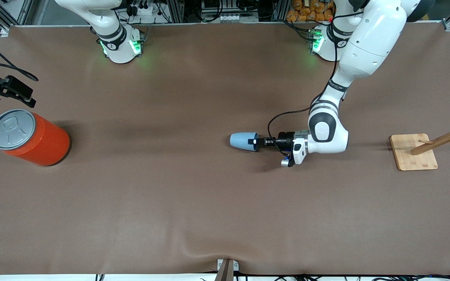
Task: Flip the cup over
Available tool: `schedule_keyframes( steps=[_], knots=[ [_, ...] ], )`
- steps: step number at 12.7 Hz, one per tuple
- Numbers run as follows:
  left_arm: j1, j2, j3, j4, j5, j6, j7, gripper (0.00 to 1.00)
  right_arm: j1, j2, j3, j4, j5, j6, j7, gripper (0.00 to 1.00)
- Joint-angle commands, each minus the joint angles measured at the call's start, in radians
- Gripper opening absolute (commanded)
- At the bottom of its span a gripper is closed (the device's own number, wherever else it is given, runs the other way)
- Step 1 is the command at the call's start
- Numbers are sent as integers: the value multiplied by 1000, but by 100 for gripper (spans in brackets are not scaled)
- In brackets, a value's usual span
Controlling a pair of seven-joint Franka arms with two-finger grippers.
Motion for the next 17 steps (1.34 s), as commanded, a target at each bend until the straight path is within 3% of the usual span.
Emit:
schedule_keyframes(
  steps=[1, 5, 7, 9, 11, 15, 17],
  knots=[
    [114, -98, -5, 3, 208, -10, -73, 0, 11, 27, 0, 81, 3, -44, 0, 100],
    [174, -222, 24, 86, 535, -47, -421, 0, -9, 25, -22, 83, 35, -102, 0, 100],
    [246, -244, 24, 115, 761, -47, -501, 0, -9, 24, -45, 83, 64, -130, -3, 100],
    [258, -250, 45, 132, 1030, -32, -574, 0, -1, 24, -46, 83, 52, -136, -5, 100],
    [258, -259, 61, 131, 1218, 29, -646, 0, 0, 24, -45, 83, 44, -133, -3, 100],
    [226, -268, 58, 66, 1415, 183, -849, 0, -4, 25, -48, 83, 34, -133, -2, 100],
    [196, -281, 49, -13, 1464, 308, -921, 0, -7, 25, -48, 81, 32, -133, 3, 100]
  ],
)
